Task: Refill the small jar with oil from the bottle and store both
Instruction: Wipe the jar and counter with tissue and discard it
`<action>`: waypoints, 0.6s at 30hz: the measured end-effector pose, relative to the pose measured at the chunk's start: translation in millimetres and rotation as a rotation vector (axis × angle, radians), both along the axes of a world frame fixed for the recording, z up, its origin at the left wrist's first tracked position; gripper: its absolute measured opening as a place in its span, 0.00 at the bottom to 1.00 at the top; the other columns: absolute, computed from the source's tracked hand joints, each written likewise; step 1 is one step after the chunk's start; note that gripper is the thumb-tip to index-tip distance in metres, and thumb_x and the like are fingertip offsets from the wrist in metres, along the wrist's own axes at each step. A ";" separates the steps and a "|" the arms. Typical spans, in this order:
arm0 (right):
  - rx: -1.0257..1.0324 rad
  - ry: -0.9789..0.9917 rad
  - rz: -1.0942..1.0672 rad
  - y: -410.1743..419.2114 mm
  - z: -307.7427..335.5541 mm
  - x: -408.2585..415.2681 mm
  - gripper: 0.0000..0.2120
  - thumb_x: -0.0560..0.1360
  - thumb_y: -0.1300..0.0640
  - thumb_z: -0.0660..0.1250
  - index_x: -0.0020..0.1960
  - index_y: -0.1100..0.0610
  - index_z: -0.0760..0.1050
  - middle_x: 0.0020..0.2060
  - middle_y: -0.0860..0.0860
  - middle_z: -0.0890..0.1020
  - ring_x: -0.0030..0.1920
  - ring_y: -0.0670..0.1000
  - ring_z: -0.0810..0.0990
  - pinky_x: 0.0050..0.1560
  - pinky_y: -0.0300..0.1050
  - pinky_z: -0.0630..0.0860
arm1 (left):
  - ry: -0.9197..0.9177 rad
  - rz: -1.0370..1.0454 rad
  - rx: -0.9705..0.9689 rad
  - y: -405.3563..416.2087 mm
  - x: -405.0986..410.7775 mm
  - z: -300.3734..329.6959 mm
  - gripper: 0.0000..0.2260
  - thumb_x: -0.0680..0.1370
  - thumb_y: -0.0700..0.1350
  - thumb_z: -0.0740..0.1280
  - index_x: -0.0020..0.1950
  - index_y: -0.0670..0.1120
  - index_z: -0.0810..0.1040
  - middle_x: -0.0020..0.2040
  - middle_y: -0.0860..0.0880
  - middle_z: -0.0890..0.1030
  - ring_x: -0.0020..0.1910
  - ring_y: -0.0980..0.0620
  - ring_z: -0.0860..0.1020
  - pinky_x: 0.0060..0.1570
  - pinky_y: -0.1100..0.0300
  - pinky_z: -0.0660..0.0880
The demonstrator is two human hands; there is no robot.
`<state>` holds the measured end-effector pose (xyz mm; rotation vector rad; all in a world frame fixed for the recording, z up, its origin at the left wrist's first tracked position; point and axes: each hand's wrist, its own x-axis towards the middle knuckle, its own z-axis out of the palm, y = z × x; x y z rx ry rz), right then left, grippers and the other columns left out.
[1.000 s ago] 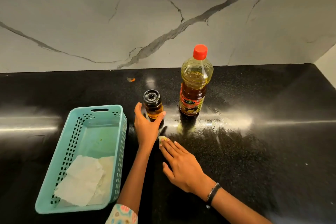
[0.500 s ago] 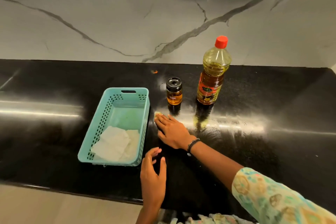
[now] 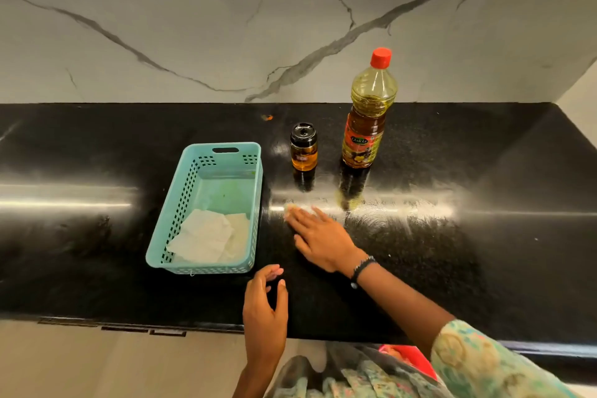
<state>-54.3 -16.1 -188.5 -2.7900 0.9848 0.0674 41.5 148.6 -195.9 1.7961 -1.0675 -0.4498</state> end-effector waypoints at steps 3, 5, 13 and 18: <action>-0.013 0.007 -0.179 -22.8 2.2 -15.5 0.39 0.71 0.43 0.28 0.77 0.57 0.50 0.77 0.52 0.53 0.76 0.49 0.50 0.74 0.48 0.42 | -0.022 -0.018 -0.003 3.4 3.6 1.0 0.12 0.76 0.37 0.66 0.57 0.50 0.75 0.52 0.54 0.79 0.53 0.61 0.75 0.54 0.68 0.72; -0.016 -0.009 -0.302 -24.6 2.7 -37.7 0.33 0.76 0.45 0.34 0.77 0.57 0.50 0.77 0.52 0.52 0.76 0.48 0.49 0.74 0.48 0.42 | -0.046 -0.037 -0.007 4.7 6.6 1.4 0.12 0.76 0.37 0.66 0.57 0.50 0.75 0.52 0.55 0.78 0.54 0.61 0.75 0.55 0.69 0.71; 0.047 -0.035 -0.614 12.0 0.6 -85.4 0.26 0.82 0.49 0.46 0.77 0.58 0.49 0.77 0.53 0.49 0.77 0.49 0.46 0.74 0.48 0.40 | -0.059 -0.051 -0.013 12.8 14.1 -3.3 0.13 0.77 0.36 0.66 0.58 0.50 0.75 0.52 0.55 0.78 0.54 0.59 0.75 0.55 0.66 0.72; 0.050 -0.052 -0.457 18.6 -0.4 -28.1 0.28 0.80 0.46 0.41 0.77 0.58 0.51 0.77 0.54 0.51 0.77 0.51 0.49 0.75 0.52 0.43 | -0.045 -0.054 -0.014 16.9 16.3 -2.1 0.13 0.77 0.36 0.65 0.57 0.51 0.74 0.52 0.55 0.78 0.54 0.59 0.76 0.55 0.66 0.72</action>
